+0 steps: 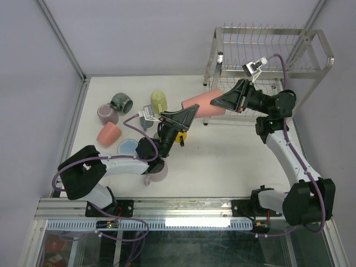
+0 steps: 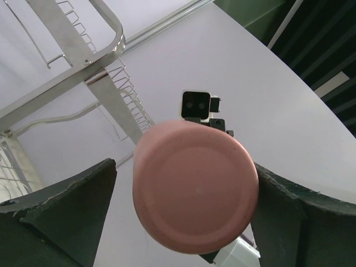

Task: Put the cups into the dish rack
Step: Position the cup upside down at the center of the board.

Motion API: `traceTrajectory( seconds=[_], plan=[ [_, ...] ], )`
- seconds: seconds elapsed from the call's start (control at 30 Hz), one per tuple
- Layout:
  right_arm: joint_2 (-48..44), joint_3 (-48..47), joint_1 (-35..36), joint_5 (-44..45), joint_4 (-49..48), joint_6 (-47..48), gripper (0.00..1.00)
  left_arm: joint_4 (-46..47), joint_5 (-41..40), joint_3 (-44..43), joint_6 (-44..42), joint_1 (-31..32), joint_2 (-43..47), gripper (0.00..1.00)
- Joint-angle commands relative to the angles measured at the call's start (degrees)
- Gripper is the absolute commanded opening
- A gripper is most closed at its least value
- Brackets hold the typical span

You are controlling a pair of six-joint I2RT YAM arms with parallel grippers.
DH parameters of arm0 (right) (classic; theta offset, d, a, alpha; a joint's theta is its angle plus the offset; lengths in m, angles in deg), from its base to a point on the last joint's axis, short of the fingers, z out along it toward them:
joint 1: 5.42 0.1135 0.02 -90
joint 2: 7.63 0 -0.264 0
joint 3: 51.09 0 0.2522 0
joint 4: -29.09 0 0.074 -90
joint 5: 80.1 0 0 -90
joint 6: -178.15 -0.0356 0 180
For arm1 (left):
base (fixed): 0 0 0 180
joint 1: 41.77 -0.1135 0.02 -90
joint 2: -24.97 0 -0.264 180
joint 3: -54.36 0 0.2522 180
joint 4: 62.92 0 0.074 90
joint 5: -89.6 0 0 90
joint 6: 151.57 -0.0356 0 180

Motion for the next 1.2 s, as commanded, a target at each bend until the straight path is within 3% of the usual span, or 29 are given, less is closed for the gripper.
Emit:
traceTrajectory(
  seconds=[0.0,0.17,0.27,0.37,0.5,0.67,0.8,0.83,0.93,1.07,1.17],
  plan=[
    [-2.54,0.38,0.16,1.32,-4.60,-2.12,0.00,17.59,-1.75,-2.59,-1.42,-0.60,0.05,0.89],
    [-2.65,1.55,0.15,1.66,-4.68,-2.40,0.00,17.62,-3.05,-2.69,-2.56,-0.75,0.18,0.82],
    [-2.78,2.06,0.15,1.54,-4.35,-2.20,0.01,17.61,-2.71,-2.92,-3.28,-1.32,0.27,0.65],
    [-3.03,2.10,0.15,1.21,-3.21,-0.96,0.19,17.56,-1.17,-3.01,-3.59,-2.13,0.21,0.31],
    [-3.48,1.16,-0.06,0.08,-0.80,3.11,0.50,17.30,0.99,-2.27,-3.54,-3.19,0.41,0.07],
    [-4.37,-2.35,-1.88,-4.95,12.87,16.12,0.80,15.28,3.16,0.50,-5.38,-4.73,2.96,0.00],
    [-6.03,-6.02,-3.86,-5.75,35.23,18.66,0.81,10.27,5.51,3.10,-7.63,-5.88,7.11,0.00],
    [-6.60,-7.95,-4.21,-7.01,44.50,43.21,0.87,8.75,6.18,3.63,-8.38,-6.23,8.50,0.00],
    [-7.90,-13.74,-4.71,-3.52,68.66,74.28,0.89,2.01,8.89,4.43,-11.77,-6.85,11.74,0.00],
    [-9.10,-17.55,-5.39,5.89,89.32,99.23,0.89,-14.93,13.61,2.14,-17.68,-7.19,14.88,0.00],
    [-11.81,-14.24,-6.56,12.89,92.31,106.32,0.90,-26.69,18.08,-1.28,-22.29,-7.17,14.99,0.00]
  ],
)
